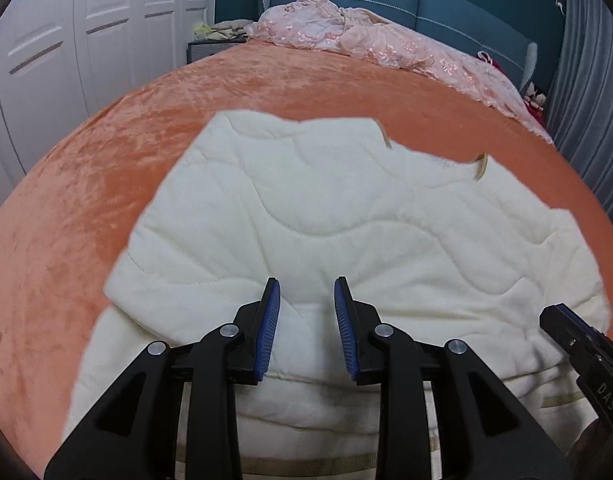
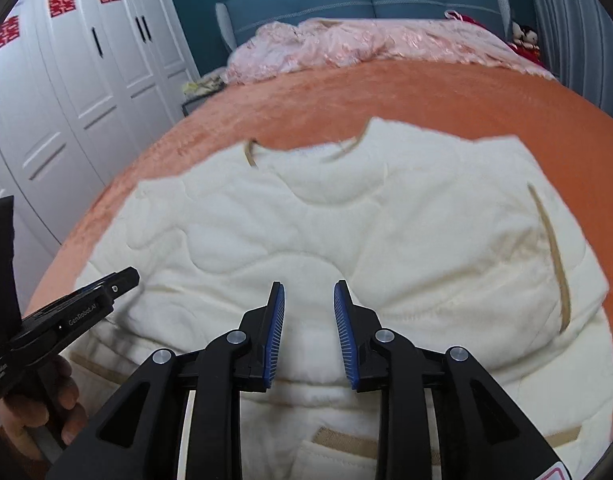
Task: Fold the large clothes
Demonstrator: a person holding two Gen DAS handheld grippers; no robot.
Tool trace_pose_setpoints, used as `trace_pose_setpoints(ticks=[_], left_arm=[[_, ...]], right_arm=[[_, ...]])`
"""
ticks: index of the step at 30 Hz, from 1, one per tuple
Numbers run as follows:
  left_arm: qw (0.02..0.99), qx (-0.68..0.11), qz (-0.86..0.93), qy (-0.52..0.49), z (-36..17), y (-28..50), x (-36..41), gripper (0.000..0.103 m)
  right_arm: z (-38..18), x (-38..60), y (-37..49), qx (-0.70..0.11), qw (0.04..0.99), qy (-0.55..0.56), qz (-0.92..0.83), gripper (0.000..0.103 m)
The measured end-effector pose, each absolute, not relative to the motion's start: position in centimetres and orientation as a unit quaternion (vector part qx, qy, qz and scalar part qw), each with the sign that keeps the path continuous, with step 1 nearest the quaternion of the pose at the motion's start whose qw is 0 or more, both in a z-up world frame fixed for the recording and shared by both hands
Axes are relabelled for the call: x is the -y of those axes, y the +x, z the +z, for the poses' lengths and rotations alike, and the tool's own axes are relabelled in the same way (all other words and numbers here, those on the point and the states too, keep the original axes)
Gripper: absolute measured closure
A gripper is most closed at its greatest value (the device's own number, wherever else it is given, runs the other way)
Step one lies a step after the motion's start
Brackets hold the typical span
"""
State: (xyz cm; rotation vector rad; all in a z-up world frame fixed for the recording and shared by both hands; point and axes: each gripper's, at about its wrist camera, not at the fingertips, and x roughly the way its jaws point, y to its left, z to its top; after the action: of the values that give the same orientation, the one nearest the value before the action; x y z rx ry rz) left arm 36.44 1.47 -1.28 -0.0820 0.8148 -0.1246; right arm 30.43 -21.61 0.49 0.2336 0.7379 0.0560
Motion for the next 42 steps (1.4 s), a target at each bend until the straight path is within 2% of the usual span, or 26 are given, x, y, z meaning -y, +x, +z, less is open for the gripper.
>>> trace_pose_setpoints(ticks=[2, 4, 5, 9, 15, 16, 17, 18, 19, 24, 37, 42], left_arm=[[0.925, -0.374, -0.054, -0.036, 1.1, 38.2, -2.7, 0.072], [0.925, -0.372, -0.046, -0.054, 2.8, 41.3, -4.0, 0.055], [0.921, -0.379, -0.044, -0.076, 3.1, 43.3, -4.9, 0.052], [0.884, -0.437, -0.037, -0.160, 1.5, 51.2, -8.1, 0.052], [0.861, -0.475, -0.021, -0.183, -2.6, 56.3, -9.1, 0.053], [0.862, -0.476, -0.017, -0.175, -3.4, 56.5, -9.0, 0.053], [0.865, -0.473, -0.012, -0.165, -4.0, 56.5, -8.9, 0.053], [0.872, -0.465, -0.010, -0.155, -4.5, 56.2, -8.8, 0.053], [0.878, -0.455, -0.009, -0.149, -4.8, 55.9, -8.6, 0.053], [0.901, -0.417, 0.003, -0.118, -5.4, 54.7, -7.8, 0.052], [0.917, -0.392, 0.038, -0.059, -6.1, 54.4, -6.1, 0.051], [0.912, -0.404, 0.044, -0.049, -5.9, 54.8, -5.9, 0.050]], right_arm=[[2.7, 20.7, 32.8, -0.352, 0.930, 0.094, 0.052, 0.069], [3.9, 20.0, 36.7, -0.363, 0.922, 0.106, 0.084, 0.060], [4.1, 19.7, 39.0, -0.369, 0.915, 0.128, 0.103, 0.056], [2.6, 19.0, 48.0, -0.412, 0.872, 0.224, 0.137, 0.055], [-1.9, 17.1, 56.8, -0.464, 0.839, 0.265, 0.109, 0.055], [-3.0, 16.8, 57.6, -0.478, 0.827, 0.274, 0.112, 0.057], [-3.7, 16.4, 57.9, -0.488, 0.822, 0.271, 0.116, 0.063], [-4.1, 15.7, 57.9, -0.489, 0.828, 0.249, 0.118, 0.084], [-4.3, 15.1, 57.6, -0.485, 0.838, 0.222, 0.118, 0.097], [-4.3, 15.4, 55.6, -0.427, 0.876, 0.200, 0.100, 0.099], [-6.1, 14.8, 56.0, -0.426, 0.886, 0.171, 0.061, 0.101], [-2.1, 19.4, 52.4, -0.348, 0.911, 0.218, -0.044, 0.099]])
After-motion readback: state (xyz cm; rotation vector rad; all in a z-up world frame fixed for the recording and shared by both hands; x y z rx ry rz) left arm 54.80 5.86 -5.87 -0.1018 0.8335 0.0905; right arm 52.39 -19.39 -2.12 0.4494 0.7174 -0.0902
